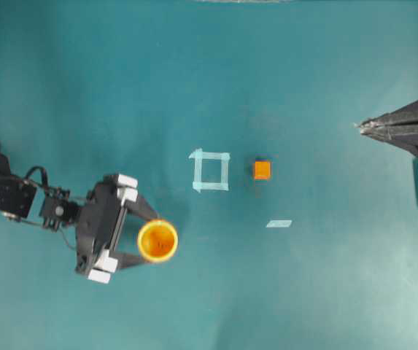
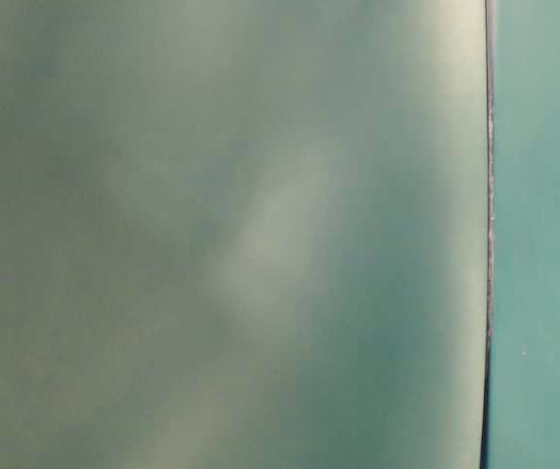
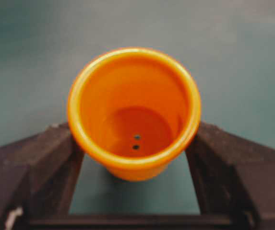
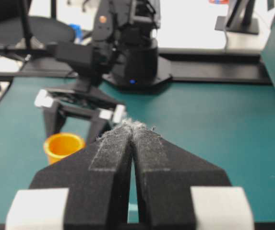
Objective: Move the cup forward with left arm.
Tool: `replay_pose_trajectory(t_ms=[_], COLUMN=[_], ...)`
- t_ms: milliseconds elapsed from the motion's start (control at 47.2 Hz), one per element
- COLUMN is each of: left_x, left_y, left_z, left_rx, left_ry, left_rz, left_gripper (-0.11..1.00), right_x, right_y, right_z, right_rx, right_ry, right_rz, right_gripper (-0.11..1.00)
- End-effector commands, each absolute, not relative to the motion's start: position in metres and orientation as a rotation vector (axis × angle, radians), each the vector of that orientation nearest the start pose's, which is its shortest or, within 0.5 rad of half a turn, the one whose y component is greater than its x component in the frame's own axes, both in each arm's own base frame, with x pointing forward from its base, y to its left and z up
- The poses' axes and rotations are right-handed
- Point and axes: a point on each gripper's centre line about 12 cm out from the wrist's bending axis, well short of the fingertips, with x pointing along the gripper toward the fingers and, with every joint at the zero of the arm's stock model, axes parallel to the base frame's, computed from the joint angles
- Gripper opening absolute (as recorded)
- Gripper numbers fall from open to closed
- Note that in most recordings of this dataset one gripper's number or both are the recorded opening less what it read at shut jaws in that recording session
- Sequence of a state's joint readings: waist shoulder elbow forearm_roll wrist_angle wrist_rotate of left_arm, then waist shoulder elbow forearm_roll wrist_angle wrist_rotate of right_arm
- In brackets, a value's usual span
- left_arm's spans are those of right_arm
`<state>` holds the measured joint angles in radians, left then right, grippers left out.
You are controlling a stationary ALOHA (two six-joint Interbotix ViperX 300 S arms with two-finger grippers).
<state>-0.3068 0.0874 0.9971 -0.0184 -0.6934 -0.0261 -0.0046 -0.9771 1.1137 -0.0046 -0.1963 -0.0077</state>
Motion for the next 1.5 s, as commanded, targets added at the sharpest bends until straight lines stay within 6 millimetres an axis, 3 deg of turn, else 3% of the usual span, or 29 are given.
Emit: replay_pose_trajectory(t_ms=[0, 424, 763, 1483], left_x=[0.325, 0.318, 0.313, 0.309], left_y=[-0.116, -0.18, -0.21, -0.216], left_z=[0.122, 0.12, 0.124, 0.122], left_rx=[0.026, 0.056, 0.065, 0.089], left_ry=[0.363, 0.403, 0.385, 0.393], left_rz=[-0.325, -0.485, -0.56, -0.581], left_gripper=[0.65, 0.65, 0.65, 0.65], right_x=[0.201, 0.201, 0.201, 0.201], right_y=[-0.001, -0.001, -0.001, -0.001], right_z=[0.323, 0.321, 0.321, 0.321], right_rx=[-0.011, -0.014, -0.014, -0.014], right_ry=[-0.086, -0.063, -0.063, -0.063], right_rz=[-0.006, -0.006, -0.006, -0.006], right_gripper=[0.0, 0.0, 0.0, 0.0])
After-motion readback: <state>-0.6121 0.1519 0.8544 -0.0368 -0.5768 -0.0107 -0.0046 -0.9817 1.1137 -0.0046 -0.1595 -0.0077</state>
